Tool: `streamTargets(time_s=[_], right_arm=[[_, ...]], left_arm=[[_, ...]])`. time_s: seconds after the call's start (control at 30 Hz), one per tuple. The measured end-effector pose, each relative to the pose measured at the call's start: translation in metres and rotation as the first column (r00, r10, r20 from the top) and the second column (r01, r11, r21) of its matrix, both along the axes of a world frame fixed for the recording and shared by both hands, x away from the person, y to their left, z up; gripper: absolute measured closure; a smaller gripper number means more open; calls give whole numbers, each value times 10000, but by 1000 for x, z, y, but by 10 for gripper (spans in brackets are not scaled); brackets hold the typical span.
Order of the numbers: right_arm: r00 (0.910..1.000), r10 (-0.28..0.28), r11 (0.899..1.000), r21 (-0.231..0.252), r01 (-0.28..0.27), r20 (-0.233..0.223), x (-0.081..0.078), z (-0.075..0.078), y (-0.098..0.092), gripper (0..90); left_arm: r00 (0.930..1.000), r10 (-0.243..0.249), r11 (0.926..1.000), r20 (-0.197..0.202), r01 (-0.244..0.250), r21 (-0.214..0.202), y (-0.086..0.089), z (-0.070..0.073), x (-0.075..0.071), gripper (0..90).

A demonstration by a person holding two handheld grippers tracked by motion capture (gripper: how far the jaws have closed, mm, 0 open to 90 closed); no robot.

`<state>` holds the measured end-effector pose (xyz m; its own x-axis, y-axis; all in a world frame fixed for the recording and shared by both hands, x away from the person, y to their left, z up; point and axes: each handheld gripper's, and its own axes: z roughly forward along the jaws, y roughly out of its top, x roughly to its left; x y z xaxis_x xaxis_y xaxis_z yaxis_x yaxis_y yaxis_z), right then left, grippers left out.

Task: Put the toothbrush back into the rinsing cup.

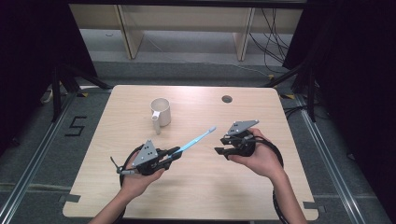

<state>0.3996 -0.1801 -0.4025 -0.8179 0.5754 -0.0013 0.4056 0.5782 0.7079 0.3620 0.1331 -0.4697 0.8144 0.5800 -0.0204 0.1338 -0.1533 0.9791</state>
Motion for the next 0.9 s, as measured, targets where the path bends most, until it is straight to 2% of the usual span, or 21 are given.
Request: streamTargets(time_s=[0.13, 0.17, 0.23, 0.27, 0.37, 0.4, 0.43, 0.47, 0.5, 0.53, 0.6, 0.63, 0.7, 0.77, 0.8, 0.83, 0.9], right_arm=[[9999, -115, 9969, 780, 122, -91, 1, -7, 3, 564], [9994, -217, 9944, 1033, 245, -283, 1, -9, 6, 564], [9993, -234, 9930, 1152, 267, -301, 1, -11, 7, 564], [9997, -224, 9925, 1198, 237, -122, 3, -12, 7, 564], [9977, -467, 9849, 1645, 542, -492, 3, -14, 10, 564], [9972, -522, 9800, 1892, 615, -539, 3, -15, 12, 564], [9983, -419, 9807, 1893, 489, -406, 4, -16, 12, 564], [9948, -552, 9746, 2119, 722, -851, 2, -16, 14, 564], [9950, -582, 9730, 2184, 748, -812, 3, -17, 15, 564], [9966, -556, 9680, 2412, 689, -616, 3, -20, 17, 564], [9928, -620, 9616, 2605, 869, -1023, 3, -20, 19, 564], [9935, -567, 9571, 2777, 822, -987, 3, -21, 20, 564], [9912, -504, 9422, 3235, 877, -1221, 4, -23, 22, 564], [9890, -563, 9322, 3474, 1010, -1366, 5, -23, 24, 564], [9845, -641, 9228, 3658, 1208, -1635, 3, -23, 25, 564], [9887, -592, 9237, 3681, 1065, -1374, 5, -23, 25, 564], [9878, -521, 9118, 3964, 1069, -1466, 7, -24, 27, 564]], left_arm=[[9998, 133, 9997, 114, -131, -208, -1, 2, 0, 782], [9998, 137, 9997, 116, -134, -224, -2, 2, 1, 782], [9998, 171, 9995, 137, -167, -254, -2, 3, 1, 782], [9997, 186, 9994, 146, -182, -278, -3, 3, 1, 782], [9996, 231, 9993, 191, -225, -302, -4, 3, 2, 782], [9995, 251, 9992, 199, -244, -325, -4, 3, 2, 782], [9994, 279, 9990, 214, -272, -342, -5, 3, 2, 782], [9994, 287, 9990, 208, -279, -351, -5, 3, 3, 782], [9992, 245, 9983, 308, -228, -543, -6, 2, 4, 782], [9993, 306, 9988, 230, -297, -381, -6, 3, 3, 782], [9992, 313, 9989, 231, -304, -352, -6, 2, 3, 782], [9992, 324, 9989, 245, -315, -356, -6, 2, 3, 782], [9989, 387, 9985, 272, -376, -399, -6, 2, 3, 782], [9987, 422, 9982, 274, -410, -433, -5, 2, 3, 782], [9986, 440, 9981, 280, -427, -448, -5, 3, 4, 782], [9986, 452, 9980, 274, -439, -455, -5, 3, 4, 782], [9984, 478, 9979, 291, -464, -459, -5, 3, 4, 782]])
